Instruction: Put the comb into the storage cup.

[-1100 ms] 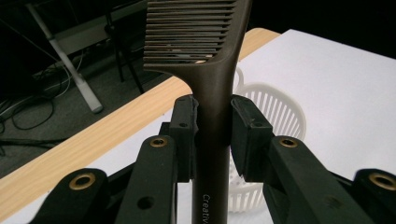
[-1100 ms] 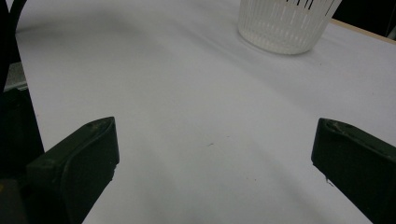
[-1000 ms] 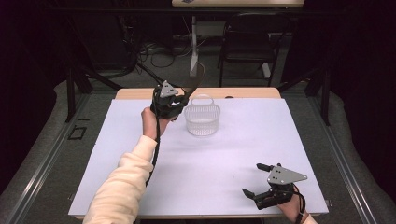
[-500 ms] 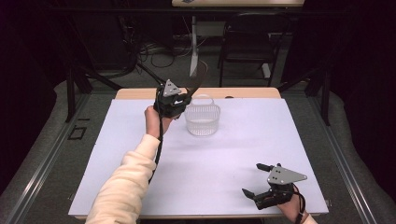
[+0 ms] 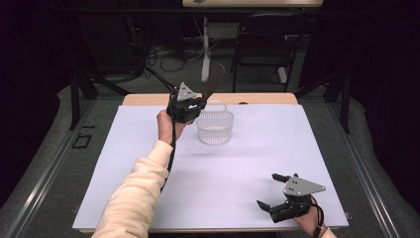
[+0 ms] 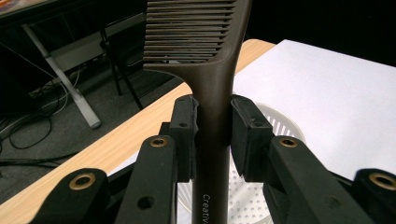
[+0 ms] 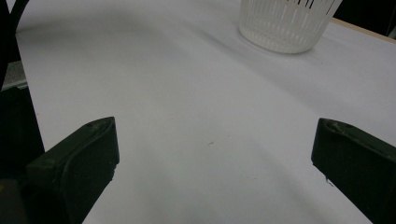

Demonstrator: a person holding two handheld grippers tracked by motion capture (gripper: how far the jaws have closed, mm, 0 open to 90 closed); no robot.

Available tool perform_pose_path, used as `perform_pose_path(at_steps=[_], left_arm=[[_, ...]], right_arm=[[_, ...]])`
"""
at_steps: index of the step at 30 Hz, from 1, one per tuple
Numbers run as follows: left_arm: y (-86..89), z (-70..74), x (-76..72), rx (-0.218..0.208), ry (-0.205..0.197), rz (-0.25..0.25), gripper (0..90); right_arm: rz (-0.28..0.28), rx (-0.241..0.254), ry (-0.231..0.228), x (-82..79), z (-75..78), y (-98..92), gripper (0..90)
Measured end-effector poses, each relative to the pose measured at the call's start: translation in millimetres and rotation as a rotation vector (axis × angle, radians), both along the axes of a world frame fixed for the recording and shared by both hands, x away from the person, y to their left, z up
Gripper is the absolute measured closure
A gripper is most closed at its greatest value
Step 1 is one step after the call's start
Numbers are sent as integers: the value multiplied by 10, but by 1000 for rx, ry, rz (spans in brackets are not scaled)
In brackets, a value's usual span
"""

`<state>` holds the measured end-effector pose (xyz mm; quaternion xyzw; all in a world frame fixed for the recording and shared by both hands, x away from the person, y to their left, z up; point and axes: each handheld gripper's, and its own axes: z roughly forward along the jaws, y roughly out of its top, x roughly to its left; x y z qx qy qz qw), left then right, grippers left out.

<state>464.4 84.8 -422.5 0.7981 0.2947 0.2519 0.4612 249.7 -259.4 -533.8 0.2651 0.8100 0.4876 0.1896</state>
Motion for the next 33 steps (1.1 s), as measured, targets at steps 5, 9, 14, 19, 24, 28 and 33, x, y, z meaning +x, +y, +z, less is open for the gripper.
perform_pose_path(at_steps=[5, 9, 14, 19, 24, 28, 33], left_arm=[[-17, -5, 20, -5, -10, -9, 723], [-22, -14, 35, 4, -14, -13, 723], [-32, -15, 61, 2, -19, -25, 722], [-57, -10, 86, 5, -26, -32, 721], [-84, -7, 106, 7, -32, -41, 721], [-105, -9, 126, 7, -38, -53, 722], [-112, 4, 140, -8, -53, -62, 722]], right_arm=[[0, 2, -1, 1, -2, -1, 3], [0, -3, -1, 1, 0, -1, 3], [-1, -3, 0, 1, -1, 1, 3], [-2, -4, 2, 1, -2, 1, 3], [-3, -2, 6, 1, -4, 3, 3], [-3, -3, 8, 3, -6, 3, 3], [-2, -4, 6, 7, -8, 4, 3]])
